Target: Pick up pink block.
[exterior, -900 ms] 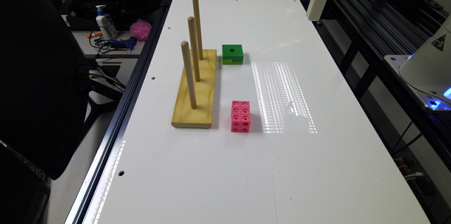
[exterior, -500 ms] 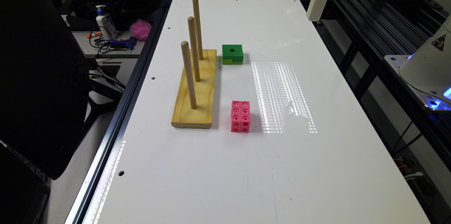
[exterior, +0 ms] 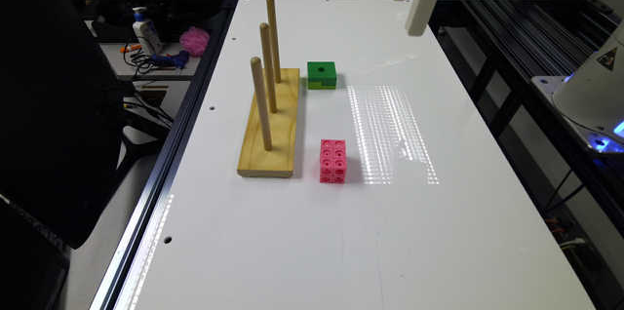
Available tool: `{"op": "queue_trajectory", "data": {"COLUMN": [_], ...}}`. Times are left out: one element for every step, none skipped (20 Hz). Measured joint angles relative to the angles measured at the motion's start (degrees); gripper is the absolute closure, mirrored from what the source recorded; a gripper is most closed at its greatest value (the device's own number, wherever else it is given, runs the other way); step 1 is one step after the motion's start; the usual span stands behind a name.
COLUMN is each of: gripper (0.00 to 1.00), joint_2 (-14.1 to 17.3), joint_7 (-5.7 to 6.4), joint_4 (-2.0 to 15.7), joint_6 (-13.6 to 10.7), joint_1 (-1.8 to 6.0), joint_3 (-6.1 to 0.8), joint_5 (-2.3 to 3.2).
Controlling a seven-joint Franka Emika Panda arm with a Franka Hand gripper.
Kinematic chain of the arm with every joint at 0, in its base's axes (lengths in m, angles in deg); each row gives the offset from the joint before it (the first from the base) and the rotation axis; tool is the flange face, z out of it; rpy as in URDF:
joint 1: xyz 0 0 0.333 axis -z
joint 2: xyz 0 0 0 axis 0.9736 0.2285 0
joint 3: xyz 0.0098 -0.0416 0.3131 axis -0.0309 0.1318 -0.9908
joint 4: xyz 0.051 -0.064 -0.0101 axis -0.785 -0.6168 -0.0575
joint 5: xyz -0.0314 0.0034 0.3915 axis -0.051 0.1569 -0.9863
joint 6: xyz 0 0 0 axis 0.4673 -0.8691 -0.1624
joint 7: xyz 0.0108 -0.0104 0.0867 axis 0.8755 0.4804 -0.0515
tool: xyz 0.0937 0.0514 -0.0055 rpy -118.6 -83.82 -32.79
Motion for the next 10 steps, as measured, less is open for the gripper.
{"op": "queue_trajectory", "data": {"gripper": [0.00,0.00,0.00,0.00,0.00,0.00,0.00,0.00,0.00,0.00], "joint_2": [0.8,1.4,2.0,2.5,2.9,3.2,3.4,3.6,3.7,3.7], "joint_7": [0.08,0.12,0.14,0.17,0.23,0.36,0.55,0.80,1.08,1.31], "joint_4": [0.73,1.33,1.86,2.39,2.79,3.09,3.30,3.47,3.58,3.64], "joint_6": [0.1,0.1,0.1,0.1,0.1,0.0,0.0,0.1,0.0,0.0], "joint_1": [0.00,0.00,0.00,0.00,0.00,0.00,0.00,0.00,0.00,0.00], "joint_3": [-0.13,-0.18,-0.23,-0.31,-0.44,-0.61,-0.82,-1.06,-1.33,-1.57], "joint_5": [0.00,0.00,0.00,-0.01,-0.02,-0.04,-0.05,-0.05,-0.05,-0.06]}}
